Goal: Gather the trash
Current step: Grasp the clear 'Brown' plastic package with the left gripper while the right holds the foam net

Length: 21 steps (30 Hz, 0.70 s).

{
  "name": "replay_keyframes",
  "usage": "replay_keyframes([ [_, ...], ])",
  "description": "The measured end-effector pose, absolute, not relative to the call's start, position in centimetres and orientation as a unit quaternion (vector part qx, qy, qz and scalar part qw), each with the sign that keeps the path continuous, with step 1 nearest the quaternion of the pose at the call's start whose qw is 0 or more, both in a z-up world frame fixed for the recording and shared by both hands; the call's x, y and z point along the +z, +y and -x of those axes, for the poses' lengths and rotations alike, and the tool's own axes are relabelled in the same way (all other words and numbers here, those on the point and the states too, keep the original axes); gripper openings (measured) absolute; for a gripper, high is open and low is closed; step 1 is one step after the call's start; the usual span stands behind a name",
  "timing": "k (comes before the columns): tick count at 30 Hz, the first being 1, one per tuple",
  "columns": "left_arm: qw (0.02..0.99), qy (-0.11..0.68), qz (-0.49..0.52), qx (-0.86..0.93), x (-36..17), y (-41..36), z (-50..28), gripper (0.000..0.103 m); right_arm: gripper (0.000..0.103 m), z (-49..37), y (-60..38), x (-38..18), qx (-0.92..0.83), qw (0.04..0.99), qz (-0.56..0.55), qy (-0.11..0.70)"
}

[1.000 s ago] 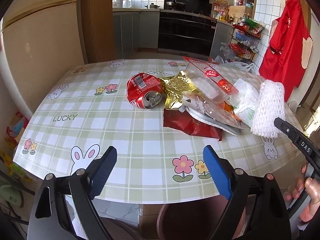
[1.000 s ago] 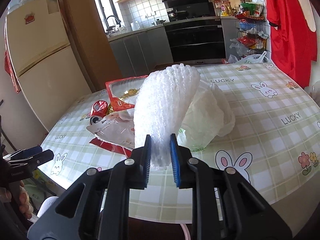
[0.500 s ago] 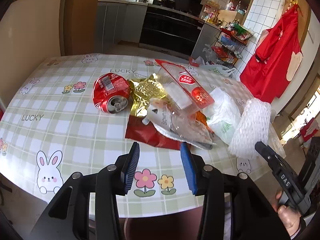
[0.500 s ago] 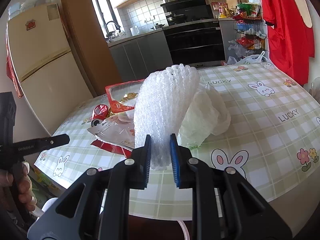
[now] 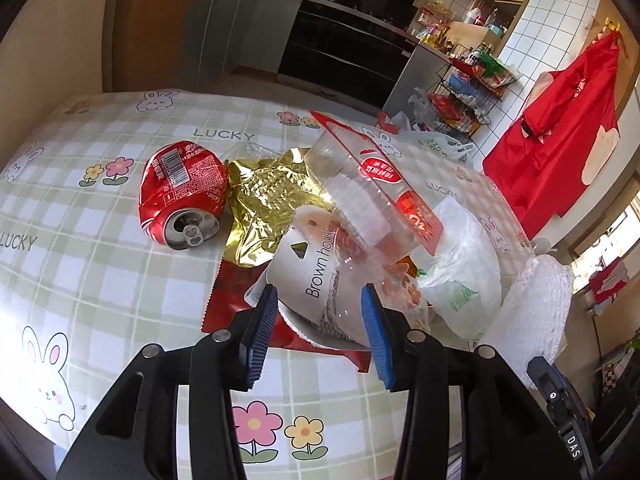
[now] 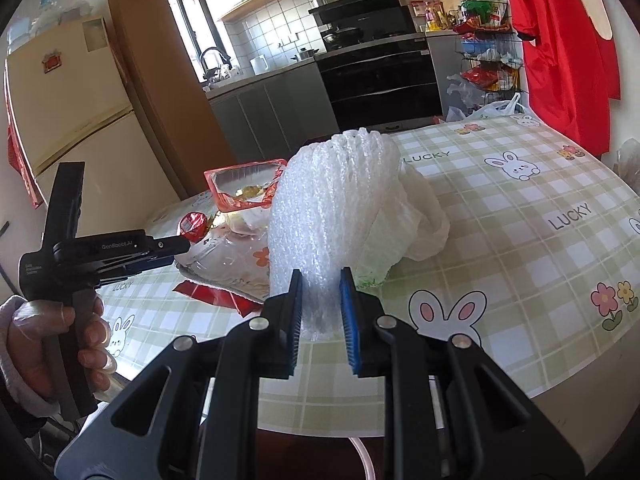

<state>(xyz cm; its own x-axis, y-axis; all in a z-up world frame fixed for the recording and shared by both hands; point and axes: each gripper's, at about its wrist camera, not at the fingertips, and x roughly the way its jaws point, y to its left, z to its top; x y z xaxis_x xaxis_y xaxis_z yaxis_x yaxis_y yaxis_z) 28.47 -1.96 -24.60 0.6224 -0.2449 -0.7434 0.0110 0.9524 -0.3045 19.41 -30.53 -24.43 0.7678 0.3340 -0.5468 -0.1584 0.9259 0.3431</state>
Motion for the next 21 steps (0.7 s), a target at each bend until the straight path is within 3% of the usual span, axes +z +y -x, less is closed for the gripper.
replay_keyframes([
  [14,0.898,0.415,0.128,-0.067,-24.9,-1.8,-30.4,0.042,0.021,-19.2,-30.5,-25.0,0.129,0.928,-0.144,0.319],
  [21,0.884,0.421,0.177,-0.095,-25.6,-1.2,-30.4,0.039,0.022,-19.6,-30.8,-25.6,0.127,0.925,-0.149,0.326],
])
